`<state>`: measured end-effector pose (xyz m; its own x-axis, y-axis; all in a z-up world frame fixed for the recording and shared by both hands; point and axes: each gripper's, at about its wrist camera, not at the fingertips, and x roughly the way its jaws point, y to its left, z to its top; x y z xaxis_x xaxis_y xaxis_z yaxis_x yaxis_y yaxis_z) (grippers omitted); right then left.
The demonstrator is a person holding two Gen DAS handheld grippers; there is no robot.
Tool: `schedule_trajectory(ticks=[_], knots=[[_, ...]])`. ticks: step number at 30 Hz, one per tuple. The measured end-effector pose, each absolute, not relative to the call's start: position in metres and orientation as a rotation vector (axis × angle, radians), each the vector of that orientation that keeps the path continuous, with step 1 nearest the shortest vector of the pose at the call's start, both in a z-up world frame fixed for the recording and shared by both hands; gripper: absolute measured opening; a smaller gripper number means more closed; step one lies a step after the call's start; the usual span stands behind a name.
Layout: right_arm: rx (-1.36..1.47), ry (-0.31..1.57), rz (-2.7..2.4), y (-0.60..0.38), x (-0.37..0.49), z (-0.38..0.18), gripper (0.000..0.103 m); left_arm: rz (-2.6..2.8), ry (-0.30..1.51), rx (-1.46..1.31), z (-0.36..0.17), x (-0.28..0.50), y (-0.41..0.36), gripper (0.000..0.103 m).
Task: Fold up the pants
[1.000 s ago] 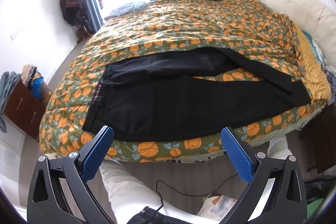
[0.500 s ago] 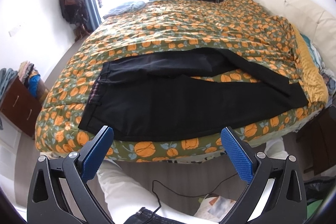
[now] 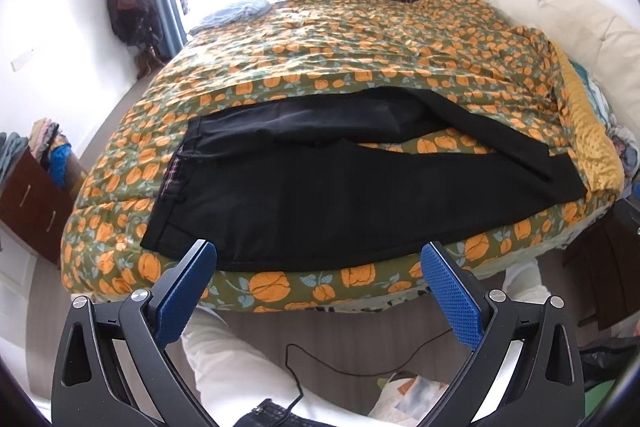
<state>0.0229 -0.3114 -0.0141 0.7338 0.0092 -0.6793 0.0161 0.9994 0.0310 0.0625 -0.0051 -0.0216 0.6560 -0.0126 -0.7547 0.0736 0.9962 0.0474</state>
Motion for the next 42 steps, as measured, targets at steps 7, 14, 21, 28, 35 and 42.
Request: schedule_trajectory(ticks=[7, 14, 21, 28, 35, 42], knots=[[0.034, 0.707, 0.011, -0.309, 0.033, -0.016, 0.103, -0.06, 0.828, 0.067, -0.021, 0.074, -0.01, 0.102], [0.062, 0.725, -0.017, -0.319, 0.039, -0.028, 0.103, -0.075, 0.815, 0.065, -0.028, 0.09, -0.017, 0.102], [0.059, 0.724, -0.051, -0.356, 0.071, -0.061, 0.103, -0.067, 0.787, 0.066, -0.026, 0.103, -0.019, 0.102], [-0.066, 0.829, -0.086, -0.432, 0.144, -0.128, 0.1, -0.039, 0.797, 0.063, -0.03, 0.106, -0.015, 0.102], [-0.126, 0.893, -0.049, -0.472, 0.192, -0.17, 0.082, -0.018, 0.801, 0.042, -0.045, 0.123, -0.01, 0.102], [-0.309, 1.003, -0.046, -0.475, 0.221, -0.213, 0.064, -0.032, 0.871, -0.018, -0.066, 0.137, -0.012, 0.102]])
